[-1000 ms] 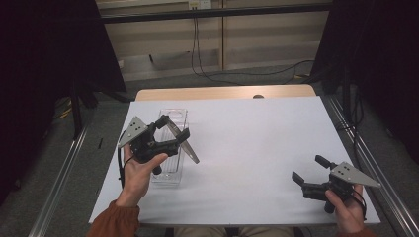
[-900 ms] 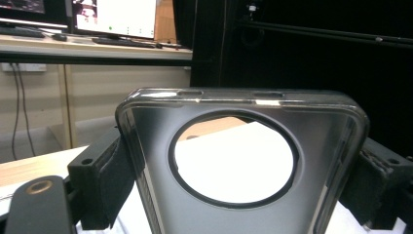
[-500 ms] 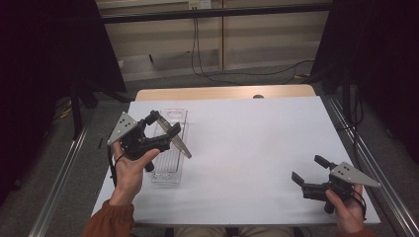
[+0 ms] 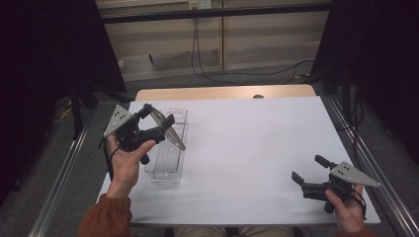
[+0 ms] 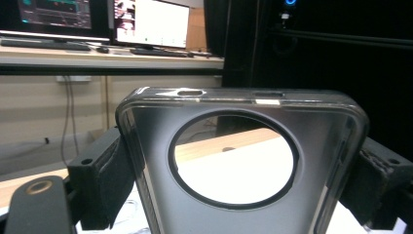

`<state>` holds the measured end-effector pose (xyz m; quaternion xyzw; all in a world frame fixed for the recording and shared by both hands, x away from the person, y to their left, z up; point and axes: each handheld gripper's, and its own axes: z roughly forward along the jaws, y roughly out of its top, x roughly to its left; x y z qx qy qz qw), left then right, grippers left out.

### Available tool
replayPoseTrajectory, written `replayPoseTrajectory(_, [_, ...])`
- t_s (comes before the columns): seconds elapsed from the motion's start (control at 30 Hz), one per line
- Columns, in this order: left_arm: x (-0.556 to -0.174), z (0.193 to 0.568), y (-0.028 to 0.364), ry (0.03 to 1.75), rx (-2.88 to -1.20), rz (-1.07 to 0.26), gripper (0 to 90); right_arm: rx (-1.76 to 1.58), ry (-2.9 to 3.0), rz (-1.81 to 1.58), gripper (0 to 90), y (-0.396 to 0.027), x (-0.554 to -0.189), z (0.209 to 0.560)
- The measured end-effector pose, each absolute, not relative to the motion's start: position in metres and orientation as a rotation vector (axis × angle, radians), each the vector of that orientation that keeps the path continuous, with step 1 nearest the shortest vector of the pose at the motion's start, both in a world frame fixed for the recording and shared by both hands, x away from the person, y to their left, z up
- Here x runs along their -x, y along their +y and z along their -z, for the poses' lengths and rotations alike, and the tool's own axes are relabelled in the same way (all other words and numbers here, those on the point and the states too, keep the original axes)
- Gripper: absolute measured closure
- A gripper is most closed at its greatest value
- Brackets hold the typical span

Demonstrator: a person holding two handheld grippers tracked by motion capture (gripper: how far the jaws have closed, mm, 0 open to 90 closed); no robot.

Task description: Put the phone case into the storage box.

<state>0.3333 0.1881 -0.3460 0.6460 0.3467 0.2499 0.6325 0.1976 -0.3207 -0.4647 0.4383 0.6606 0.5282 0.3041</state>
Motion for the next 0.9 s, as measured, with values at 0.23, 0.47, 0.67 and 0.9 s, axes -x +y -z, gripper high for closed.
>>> replayPoseTrajectory(0.23, [-0.344, 0.347, 0.19, 0.819, -1.472, -0.611, 12.6, -1.16, 1.751, -1.403, 0.0, -0.32, -0.197, 0.465])
replayPoseTrajectory(0.47, [-0.35, 0.35, 0.189, 0.827, -1.461, -0.643, 12.6, -1.159, 1.753, -1.404, 0.0, -0.321, -0.198, 0.465])
replayPoseTrajectory(0.67, [-0.357, 0.352, 0.192, 0.849, -1.44, -0.666, 12.5, -1.148, 1.754, -1.406, 0.0, -0.321, -0.197, 0.464])
replayPoseTrajectory(0.9, [-0.366, 0.353, 0.196, 0.866, -1.441, -0.704, 12.5, -1.152, 1.758, -1.406, 0.0, -0.321, -0.197, 0.464])
